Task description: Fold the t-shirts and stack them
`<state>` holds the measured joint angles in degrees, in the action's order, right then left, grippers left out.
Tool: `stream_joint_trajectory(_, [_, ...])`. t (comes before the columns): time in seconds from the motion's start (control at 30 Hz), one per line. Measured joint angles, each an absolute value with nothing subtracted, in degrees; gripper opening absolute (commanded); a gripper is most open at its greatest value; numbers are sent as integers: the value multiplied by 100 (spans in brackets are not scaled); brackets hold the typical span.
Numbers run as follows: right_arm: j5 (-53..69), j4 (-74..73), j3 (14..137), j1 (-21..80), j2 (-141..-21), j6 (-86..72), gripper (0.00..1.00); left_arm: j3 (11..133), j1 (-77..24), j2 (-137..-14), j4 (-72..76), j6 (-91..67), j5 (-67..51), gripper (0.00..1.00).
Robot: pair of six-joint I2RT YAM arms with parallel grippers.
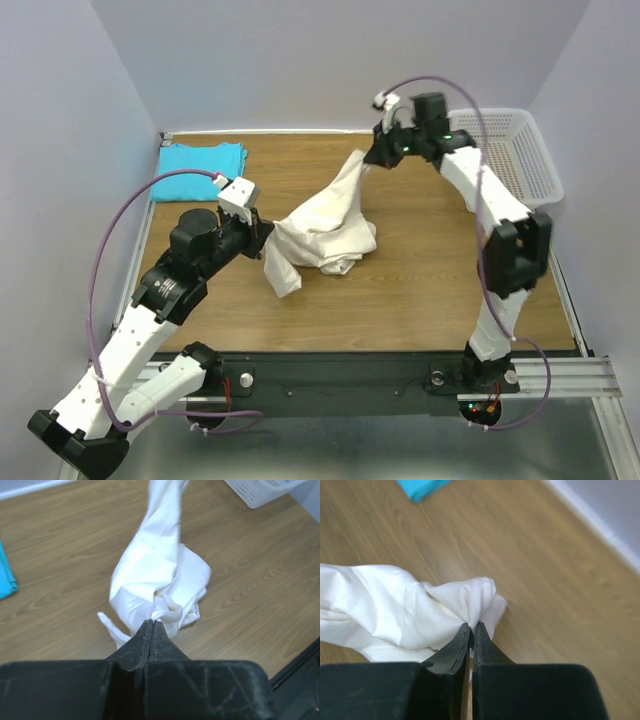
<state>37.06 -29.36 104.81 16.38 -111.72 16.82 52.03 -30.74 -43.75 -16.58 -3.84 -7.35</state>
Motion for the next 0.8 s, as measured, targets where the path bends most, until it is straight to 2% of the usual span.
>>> stream_joint_trajectory(0.13, [3736,-2954,10626,1352,-9839,1841,1,5603,-3074,-4329,-1573,-73,-244,0])
stream_joint_trajectory(0.3, [3544,-3120,11190,1282,-8761,1844,1,5988,-3074,-4080,-1186,327,237,0])
stream_joint_trajectory(0.57, [2884,-3555,12300,1048,-8307,1798,1,6495,-3074,-3717,-423,882,613,0])
stream_joint_trajectory(0.8, [2504,-3865,13327,786,-8049,1791,1,6659,-3074,-3299,189,908,62,0])
